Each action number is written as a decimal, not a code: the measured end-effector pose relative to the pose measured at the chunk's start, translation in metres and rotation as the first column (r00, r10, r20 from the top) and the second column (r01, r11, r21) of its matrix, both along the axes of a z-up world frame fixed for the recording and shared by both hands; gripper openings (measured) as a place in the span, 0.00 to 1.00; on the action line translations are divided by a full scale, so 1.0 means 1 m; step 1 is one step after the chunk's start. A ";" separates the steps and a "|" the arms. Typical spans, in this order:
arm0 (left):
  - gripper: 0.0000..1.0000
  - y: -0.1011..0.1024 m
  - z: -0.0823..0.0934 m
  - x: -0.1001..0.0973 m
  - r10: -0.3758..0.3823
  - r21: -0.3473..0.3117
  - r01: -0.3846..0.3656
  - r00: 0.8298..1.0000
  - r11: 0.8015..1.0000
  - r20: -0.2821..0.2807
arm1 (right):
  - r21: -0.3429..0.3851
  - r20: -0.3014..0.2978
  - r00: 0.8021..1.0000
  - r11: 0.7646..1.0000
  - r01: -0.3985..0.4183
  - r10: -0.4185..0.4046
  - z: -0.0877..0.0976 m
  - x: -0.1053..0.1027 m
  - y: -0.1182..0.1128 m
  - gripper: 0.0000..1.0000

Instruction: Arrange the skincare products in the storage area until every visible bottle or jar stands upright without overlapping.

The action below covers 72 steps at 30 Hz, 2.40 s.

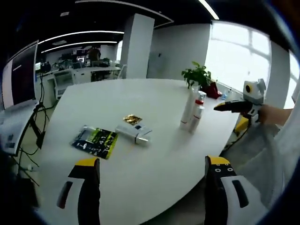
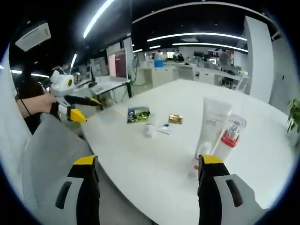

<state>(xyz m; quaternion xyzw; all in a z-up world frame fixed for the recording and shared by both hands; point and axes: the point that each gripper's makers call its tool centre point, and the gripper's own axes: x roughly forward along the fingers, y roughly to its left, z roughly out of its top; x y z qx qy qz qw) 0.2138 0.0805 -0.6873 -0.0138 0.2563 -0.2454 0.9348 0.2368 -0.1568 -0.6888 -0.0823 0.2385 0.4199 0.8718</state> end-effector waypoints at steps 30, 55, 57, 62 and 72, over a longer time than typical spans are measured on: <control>0.98 -0.002 -0.004 0.008 -0.112 0.070 0.114 0.993 0.991 -0.029 | -0.071 -0.016 1.000 0.997 0.021 -0.022 -0.015 -0.006 -0.003 0.86; 0.92 -0.021 -0.032 0.067 -0.359 0.300 0.381 0.925 0.875 -0.128 | -0.081 -0.059 0.997 0.996 0.044 -0.048 -0.023 -0.005 -0.010 0.86; 0.92 -0.022 -0.035 0.071 -0.378 0.329 0.405 0.914 0.853 -0.146 | -0.084 -0.058 0.997 0.996 0.043 -0.048 -0.024 -0.005 -0.010 0.86; 0.92 -0.018 -0.050 0.088 -0.450 0.406 0.488 0.872 0.773 -0.193 | -0.083 -0.059 0.996 0.995 0.056 -0.061 -0.024 -0.003 -0.013 0.86; 0.88 -0.022 -0.071 0.114 -0.552 0.473 0.595 0.797 0.650 -0.245 | -0.086 -0.071 0.994 0.994 0.074 -0.081 -0.027 -0.002 -0.015 0.86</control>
